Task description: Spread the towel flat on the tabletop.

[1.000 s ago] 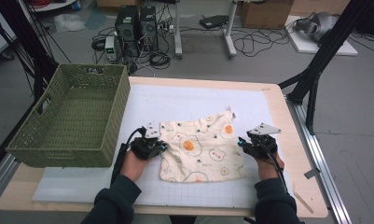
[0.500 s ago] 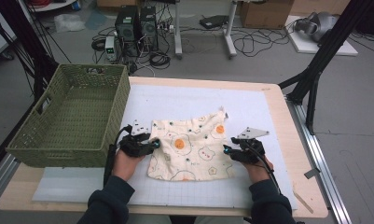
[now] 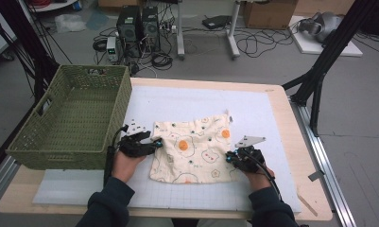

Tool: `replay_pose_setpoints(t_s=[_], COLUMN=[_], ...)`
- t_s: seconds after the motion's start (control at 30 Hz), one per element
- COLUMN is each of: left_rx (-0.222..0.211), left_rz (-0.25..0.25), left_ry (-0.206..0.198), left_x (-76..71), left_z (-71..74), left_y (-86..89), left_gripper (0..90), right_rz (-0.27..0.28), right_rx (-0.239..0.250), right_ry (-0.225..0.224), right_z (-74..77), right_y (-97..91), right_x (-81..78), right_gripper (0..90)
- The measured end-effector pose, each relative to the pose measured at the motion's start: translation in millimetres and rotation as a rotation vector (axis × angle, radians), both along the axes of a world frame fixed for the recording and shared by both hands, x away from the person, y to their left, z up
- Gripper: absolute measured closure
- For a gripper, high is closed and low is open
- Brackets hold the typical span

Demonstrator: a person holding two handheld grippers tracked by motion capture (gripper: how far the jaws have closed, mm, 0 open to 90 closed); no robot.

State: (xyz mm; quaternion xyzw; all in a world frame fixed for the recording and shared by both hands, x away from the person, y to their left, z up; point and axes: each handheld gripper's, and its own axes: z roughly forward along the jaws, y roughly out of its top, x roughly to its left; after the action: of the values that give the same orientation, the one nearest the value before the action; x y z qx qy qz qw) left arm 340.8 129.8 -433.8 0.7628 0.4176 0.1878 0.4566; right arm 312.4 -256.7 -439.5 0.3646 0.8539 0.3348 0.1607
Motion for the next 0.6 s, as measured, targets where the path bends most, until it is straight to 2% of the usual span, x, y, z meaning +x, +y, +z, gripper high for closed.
replay_pose_setpoints(t_s=[0.2,0.3,0.4,0.47,0.53,0.6], left_rx=[-0.007,-0.015,-0.039,-0.052,-0.063,-0.056], left_rz=[0.006,0.005,0.007,0.012,0.008,0.004], left_ry=[-0.004,-0.001,-0.007,-0.007,-0.006,-0.008], left_x=[1.3,1.9,3.8,6.6,10.4,15.5], left_z=[-0.2,-1.6,-2.6,-2.4,-0.3,3.5], left_y=[1.7,-0.6,-2.8,-4.0,-5.8,-8.3], left_gripper=[43.2,43.2,43.2,43.4,44.9,45.4], right_rz=[0.019,0.024,0.039,0.039,0.025,0.009], right_rx=[-0.021,-0.021,-0.032,-0.035,-0.017,0.01], right_ry=[0.022,0.042,0.058,0.049,0.024,-0.009], right_z=[3.7,5.5,6.8,7.9,11.0,15.5], right_y=[-8.2,-16.6,-23.8,-25.8,-27.0,-28.1], right_x=[-17.3,-32.0,-43.8,-47.7,-49.3,-47.3], right_gripper=[86.6,86.5,85.2,79.7,70.2,62.6])
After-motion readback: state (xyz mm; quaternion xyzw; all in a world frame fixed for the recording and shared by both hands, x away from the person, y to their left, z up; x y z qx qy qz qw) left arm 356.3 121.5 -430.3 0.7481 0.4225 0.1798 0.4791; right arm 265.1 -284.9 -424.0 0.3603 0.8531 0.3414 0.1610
